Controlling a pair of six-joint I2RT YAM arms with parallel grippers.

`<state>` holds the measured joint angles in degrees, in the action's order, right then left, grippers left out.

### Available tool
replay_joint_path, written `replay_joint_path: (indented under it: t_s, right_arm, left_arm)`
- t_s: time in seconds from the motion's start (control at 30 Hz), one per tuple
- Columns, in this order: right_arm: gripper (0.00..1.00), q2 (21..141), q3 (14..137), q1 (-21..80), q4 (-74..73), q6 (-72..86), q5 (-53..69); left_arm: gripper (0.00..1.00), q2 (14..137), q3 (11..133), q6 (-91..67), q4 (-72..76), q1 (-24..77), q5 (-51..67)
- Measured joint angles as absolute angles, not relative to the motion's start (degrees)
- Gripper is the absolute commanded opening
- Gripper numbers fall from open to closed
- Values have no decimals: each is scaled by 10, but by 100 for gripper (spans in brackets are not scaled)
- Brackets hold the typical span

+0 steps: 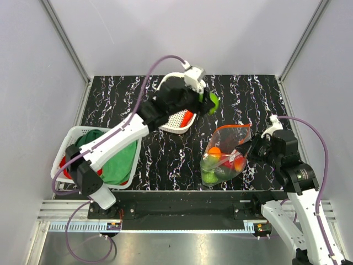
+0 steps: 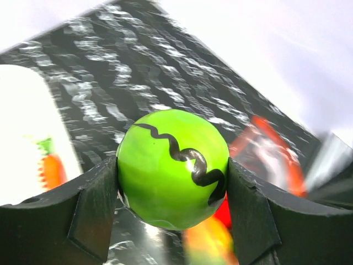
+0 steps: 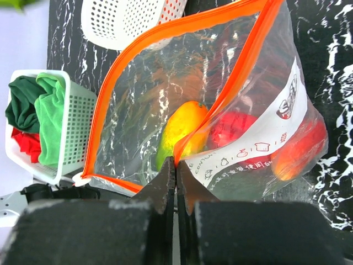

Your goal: Open the zip-top bag and remove the fake food

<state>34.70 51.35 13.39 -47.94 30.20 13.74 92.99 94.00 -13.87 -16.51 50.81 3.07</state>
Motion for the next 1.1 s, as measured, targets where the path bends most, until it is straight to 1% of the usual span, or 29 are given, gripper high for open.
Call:
replay_joint_path:
  t_s: [0.2,0.33,0.57,0.77,0.8,0.87,0.9,0.97,1.0,1.1]
  right_arm:
    - [0,348,519,134,-481,296,125]
    - [0,351,519,134,-481,296,125]
    - [0,360,519,134,-481,291,135]
    - [0,376,519,134,-481,285,145]
    - [0,378,519,134,-481,285,147]
    - [0,381,519,136,-479,285,149]
    - [0,381,518,136,-479,285,151]
    - [0,381,518,139,-479,285,156]
    - [0,381,518,140,-479,285,156]
    - [0,379,518,140,-479,283,155]
  left_arm:
    - [0,911,885,-139,-160,406,29]
    - [0,919,846,-139,-164,366,29]
    - [0,1007,837,-140,-162,310,30]
    - [0,1064,828,-143,-173,295,22]
    - [2,1068,823,-146,-175,296,20]
    - [13,1076,815,-149,-180,296,12]
    - [24,1080,815,-150,-180,296,10]
    - [37,1090,814,-150,-181,297,7]
    - [47,1094,814,-150,-182,297,6]
    - [58,1105,814,-150,-185,297,6]
